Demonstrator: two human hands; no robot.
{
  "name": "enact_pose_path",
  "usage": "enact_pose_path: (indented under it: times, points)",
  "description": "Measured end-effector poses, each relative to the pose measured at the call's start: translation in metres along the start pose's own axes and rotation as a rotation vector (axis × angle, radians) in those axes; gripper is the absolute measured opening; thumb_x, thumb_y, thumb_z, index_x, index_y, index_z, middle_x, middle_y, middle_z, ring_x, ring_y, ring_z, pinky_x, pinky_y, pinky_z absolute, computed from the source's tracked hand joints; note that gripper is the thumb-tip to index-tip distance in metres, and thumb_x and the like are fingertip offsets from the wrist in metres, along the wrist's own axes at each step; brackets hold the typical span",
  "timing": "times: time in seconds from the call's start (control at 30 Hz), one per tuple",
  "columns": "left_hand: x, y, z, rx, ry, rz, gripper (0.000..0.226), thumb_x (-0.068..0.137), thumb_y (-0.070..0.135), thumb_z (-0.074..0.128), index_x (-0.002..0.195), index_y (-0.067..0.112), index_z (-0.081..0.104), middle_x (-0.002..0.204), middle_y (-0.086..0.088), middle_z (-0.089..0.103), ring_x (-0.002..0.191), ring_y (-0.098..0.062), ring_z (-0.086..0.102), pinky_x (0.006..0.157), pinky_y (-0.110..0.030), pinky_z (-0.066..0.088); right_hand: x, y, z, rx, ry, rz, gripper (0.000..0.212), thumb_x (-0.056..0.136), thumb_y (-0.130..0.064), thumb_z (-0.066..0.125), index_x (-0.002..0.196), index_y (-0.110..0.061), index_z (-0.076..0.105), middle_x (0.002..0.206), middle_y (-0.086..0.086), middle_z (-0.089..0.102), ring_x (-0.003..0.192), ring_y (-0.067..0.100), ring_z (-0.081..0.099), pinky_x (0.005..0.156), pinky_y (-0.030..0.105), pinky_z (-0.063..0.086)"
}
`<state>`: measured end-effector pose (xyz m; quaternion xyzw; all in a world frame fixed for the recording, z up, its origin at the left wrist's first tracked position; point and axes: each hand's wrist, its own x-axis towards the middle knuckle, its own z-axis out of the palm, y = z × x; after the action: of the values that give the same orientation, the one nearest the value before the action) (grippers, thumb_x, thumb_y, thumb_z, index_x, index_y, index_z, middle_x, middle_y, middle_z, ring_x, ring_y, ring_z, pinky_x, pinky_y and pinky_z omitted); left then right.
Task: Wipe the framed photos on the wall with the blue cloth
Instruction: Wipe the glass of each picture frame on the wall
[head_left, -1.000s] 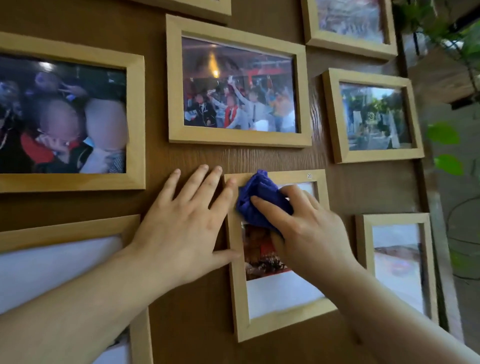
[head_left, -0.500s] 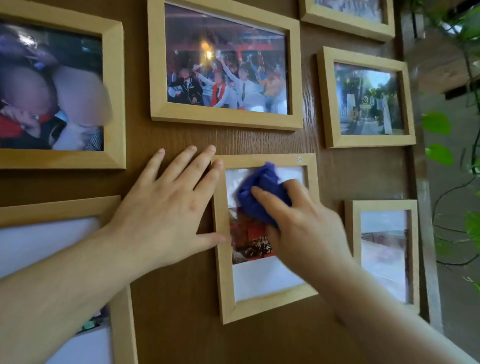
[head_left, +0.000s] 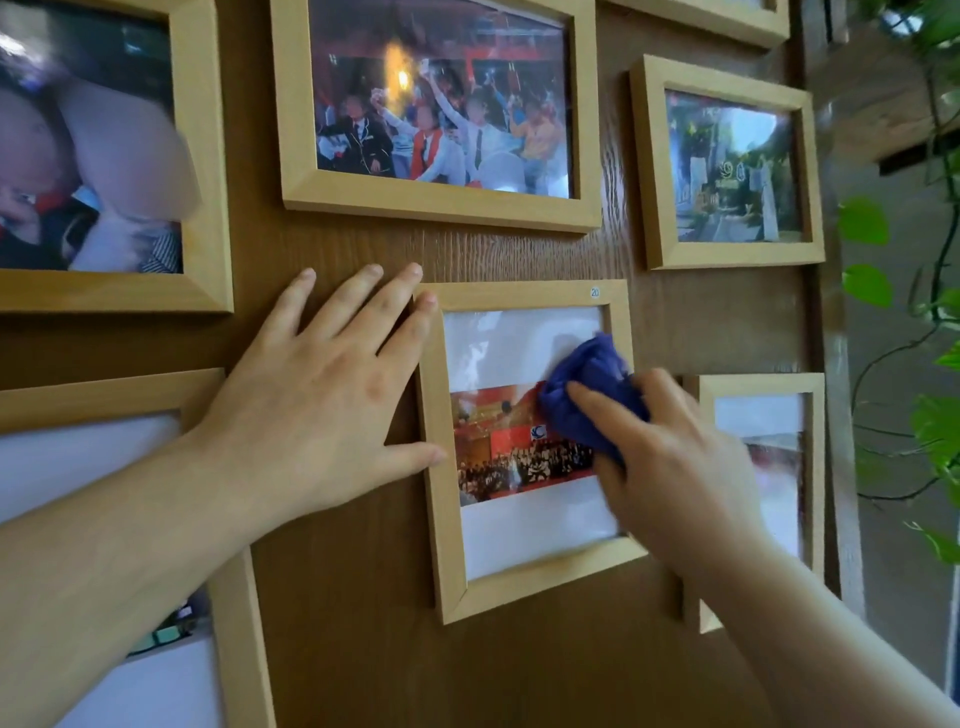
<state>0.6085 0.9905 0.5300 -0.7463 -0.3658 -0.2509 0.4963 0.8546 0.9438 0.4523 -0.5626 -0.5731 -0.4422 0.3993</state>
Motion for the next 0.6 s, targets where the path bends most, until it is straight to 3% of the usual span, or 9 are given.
enact_pose_path:
  times: [0.2, 0.3, 0.43, 0.6]
  points:
    - [0.002, 0.000, 0.001, 0.009, 0.021, 0.018, 0.110, 0.067, 0.079, 0.049, 0.149, 0.010, 0.024, 0.158, -0.015, 0.025, 0.144, -0.033, 0.026, 0.112, -0.060, 0.026, -0.031, -0.044, 0.012, 0.104, -0.104, -0.243, 0.055, 0.076, -0.021, 0.069, 0.127, -0.020, 0.052, 0.107, 0.009, 0.054, 0.083, 0.020, 0.053, 0.053, 0.026, 0.045]
    - [0.001, -0.001, 0.003, 0.005, 0.044, 0.023, 0.109, 0.067, 0.079, 0.050, 0.148, 0.010, 0.026, 0.157, -0.016, 0.027, 0.143, -0.034, 0.027, 0.112, -0.061, 0.026, -0.031, -0.027, 0.011, 0.064, -0.071, -0.166, 0.050, 0.076, -0.017, 0.068, 0.124, -0.020, 0.057, 0.105, 0.009, 0.056, 0.081, 0.023, 0.055, 0.052, 0.025, 0.041]
    - [0.001, -0.001, 0.005, -0.003, 0.055, 0.017, 0.109, 0.067, 0.078, 0.050, 0.148, 0.010, 0.024, 0.158, -0.015, 0.026, 0.144, -0.033, 0.026, 0.113, -0.060, 0.025, -0.033, 0.004, 0.008, -0.001, -0.074, 0.000, 0.052, 0.071, -0.010, 0.072, 0.121, -0.018, 0.061, 0.100, 0.013, 0.056, 0.079, 0.032, 0.055, 0.042, 0.035, 0.047]
    - [0.001, -0.001, 0.007, 0.005, 0.056, 0.021, 0.109, 0.068, 0.080, 0.043, 0.149, 0.011, 0.019, 0.159, -0.014, 0.022, 0.145, -0.032, 0.023, 0.114, -0.060, 0.022, -0.051, -0.010, 0.007, 0.010, -0.125, -0.094, 0.052, 0.072, -0.012, 0.071, 0.123, -0.016, 0.059, 0.101, 0.014, 0.055, 0.077, 0.029, 0.055, 0.044, 0.034, 0.046]
